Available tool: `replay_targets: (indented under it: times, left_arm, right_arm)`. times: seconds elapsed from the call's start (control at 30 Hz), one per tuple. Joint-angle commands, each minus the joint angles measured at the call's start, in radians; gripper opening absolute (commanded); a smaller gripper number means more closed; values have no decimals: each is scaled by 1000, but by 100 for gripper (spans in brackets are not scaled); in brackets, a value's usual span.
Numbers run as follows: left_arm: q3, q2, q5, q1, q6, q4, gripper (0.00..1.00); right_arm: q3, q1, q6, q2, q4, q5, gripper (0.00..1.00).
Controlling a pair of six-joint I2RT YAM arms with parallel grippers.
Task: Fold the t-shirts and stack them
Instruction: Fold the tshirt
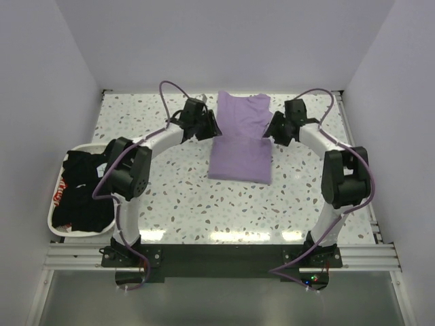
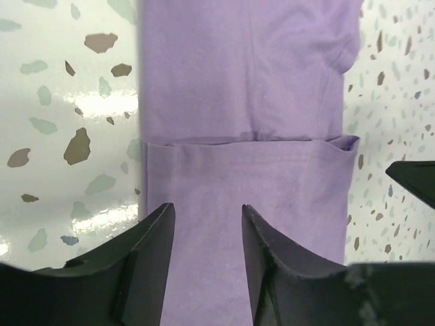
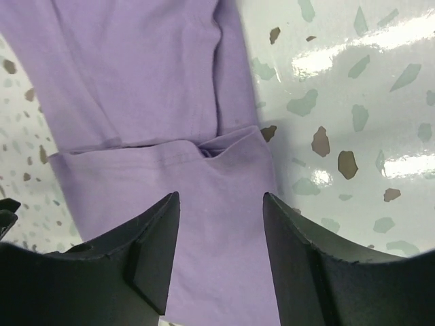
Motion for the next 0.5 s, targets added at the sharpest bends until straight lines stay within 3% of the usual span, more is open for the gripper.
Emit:
replay_targets:
  times: [0.0,0.03,0.1,0.2,0.3,0.47]
  left_arm:
    - [-21,-130,-45,1,13,29,47]
    - [-40,-142,-54,-6,6,33,35]
    - [-51,-145,-63,-36,7,48,20]
    - [-33,-108,-56,-78,13,49,8]
    - [40,-27,-36,-96,20,28,0]
    - [82,33,-10,-99,23,51,0]
  right_arm:
    - [-5,9,-27,-120,34,-5,55]
    - [-31,15,-28,-128,49,-7,55]
    - [-54,40,-34,-141,63,7,52]
    - [-51,75,-43,-116,78,-1,49]
    - [-11,109,-60,-62,80,-10,49]
    - [109,124,-83,70,20,1,45]
